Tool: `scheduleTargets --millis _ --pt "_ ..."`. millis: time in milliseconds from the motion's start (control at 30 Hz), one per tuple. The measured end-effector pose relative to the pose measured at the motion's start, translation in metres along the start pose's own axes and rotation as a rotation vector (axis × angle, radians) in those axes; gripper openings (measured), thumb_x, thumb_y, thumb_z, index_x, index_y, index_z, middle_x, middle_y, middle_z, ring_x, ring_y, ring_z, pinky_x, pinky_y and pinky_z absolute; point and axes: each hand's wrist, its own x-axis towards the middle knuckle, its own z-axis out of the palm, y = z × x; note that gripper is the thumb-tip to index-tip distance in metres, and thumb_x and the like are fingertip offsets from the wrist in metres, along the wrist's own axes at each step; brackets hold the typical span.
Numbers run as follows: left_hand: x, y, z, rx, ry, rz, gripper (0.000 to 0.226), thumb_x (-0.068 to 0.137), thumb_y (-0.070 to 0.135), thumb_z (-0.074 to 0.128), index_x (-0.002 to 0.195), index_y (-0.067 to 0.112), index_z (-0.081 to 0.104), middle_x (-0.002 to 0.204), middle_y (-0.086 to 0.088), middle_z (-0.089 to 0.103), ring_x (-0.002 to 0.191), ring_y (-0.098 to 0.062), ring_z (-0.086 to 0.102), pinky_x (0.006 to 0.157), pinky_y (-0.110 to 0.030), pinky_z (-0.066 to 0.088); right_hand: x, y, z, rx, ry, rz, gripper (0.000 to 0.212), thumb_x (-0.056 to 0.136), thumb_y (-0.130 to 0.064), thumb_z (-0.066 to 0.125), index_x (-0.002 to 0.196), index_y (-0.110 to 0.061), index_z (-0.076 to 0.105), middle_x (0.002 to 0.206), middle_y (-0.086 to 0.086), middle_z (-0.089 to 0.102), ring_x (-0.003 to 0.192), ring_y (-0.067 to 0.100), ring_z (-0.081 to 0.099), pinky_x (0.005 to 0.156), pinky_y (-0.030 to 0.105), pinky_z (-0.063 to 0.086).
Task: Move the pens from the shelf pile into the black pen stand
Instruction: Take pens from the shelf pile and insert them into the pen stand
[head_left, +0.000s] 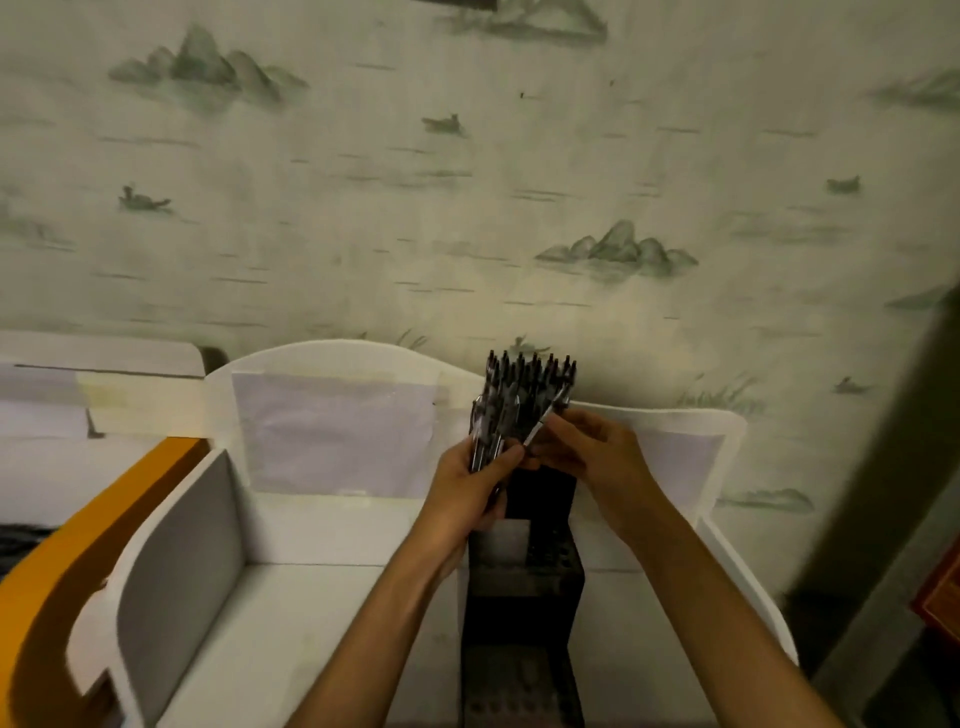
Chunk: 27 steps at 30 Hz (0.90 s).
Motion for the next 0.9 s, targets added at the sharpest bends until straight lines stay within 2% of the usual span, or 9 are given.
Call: scheduleTargets --millis 67,133,200,367,500,667,800,900 --pt "0.005 -0.004 0.005 0.026 0.046 0.019 0.022 0.098 0.027 0.060 0.108 0.007 0.066 0.089 -0.010 0.075 0.046 -0.013 0.047 0.039 -0.021 0.030 0.009 -0.006 -0.008 0.042 0.033 -0.023 0.023 0.089 -0.018 0.068 0.103 0.000 0.069 0.091 0.016 0.074 0.082 0.029 0.073 0.073 0.032 0.059" --pt "0.009 -0.008 0.006 0.066 0.110 0.024 0.031 0.099 0.033 0.059 0.101 0.002 0.063 0.071 -0.008 0.065 0.046 -0.012 0.043 0.040 -0.021 0.029 0.019 -0.011 -0.017 0.018 0.102 -0.081 0.021 0.089 -0.017 0.069 0.100 0.000 0.070 0.086 0.013 0.075 0.076 0.026 0.073 0.066 0.028 0.059" --pt "0.013 -0.010 0.001 0.078 0.166 0.014 0.032 0.099 0.035 0.058 0.093 0.004 0.056 0.061 -0.002 0.055 0.045 -0.011 0.039 0.040 -0.022 0.027 0.031 -0.015 -0.025 -0.053 0.165 -0.162 0.019 0.088 -0.016 0.071 0.097 0.000 0.070 0.082 0.012 0.075 0.073 0.028 0.073 0.067 0.033 0.061" --pt "0.020 -0.008 -0.014 0.023 0.187 0.013 0.022 0.102 0.029 0.054 0.091 0.013 0.042 0.061 0.001 0.040 0.048 -0.011 0.031 0.042 -0.024 0.023 0.056 -0.021 -0.033 -0.348 0.212 -0.346 0.012 0.086 -0.018 0.073 0.089 -0.007 0.075 0.073 0.004 0.075 0.066 0.020 0.073 0.069 0.039 0.062" --pt "0.021 -0.007 -0.021 -0.002 0.175 0.043 0.016 0.104 0.023 0.050 0.092 0.013 0.047 0.063 0.000 0.040 0.050 -0.012 0.030 0.043 -0.023 0.022 0.071 -0.019 -0.032 -0.524 0.237 -0.455 0.014 0.087 -0.023 0.073 0.089 -0.010 0.076 0.072 0.000 0.074 0.062 0.013 0.072 0.069 0.039 0.062" --pt "0.021 -0.005 -0.025 -0.016 0.159 0.083 0.017 0.103 0.025 0.053 0.096 0.011 0.046 0.069 -0.007 0.046 0.045 -0.017 0.031 0.042 -0.022 0.018 0.081 -0.012 -0.031 -0.630 0.258 -0.490 0.017 0.086 -0.026 0.074 0.091 -0.010 0.077 0.074 -0.002 0.074 0.063 0.008 0.071 0.071 0.038 0.062" --pt "0.021 -0.003 -0.023 0.012 0.136 0.098 0.015 0.102 0.030 0.054 0.099 0.018 0.047 0.065 -0.004 0.045 0.042 -0.013 0.029 0.041 -0.020 0.019 0.086 -0.008 -0.031 -0.690 0.239 -0.501 0.017 0.086 -0.026 0.074 0.091 -0.011 0.077 0.073 -0.002 0.074 0.064 0.009 0.071 0.071 0.039 0.061" --pt "0.024 -0.004 -0.024 0.011 0.134 0.074 0.017 0.103 0.031 0.051 0.100 0.015 0.047 0.068 -0.004 0.046 0.044 -0.012 0.030 0.040 -0.021 0.020 0.088 -0.005 -0.030 -0.707 0.225 -0.502 0.016 0.085 -0.026 0.074 0.091 -0.011 0.076 0.073 -0.002 0.073 0.065 0.010 0.071 0.071 0.040 0.062"
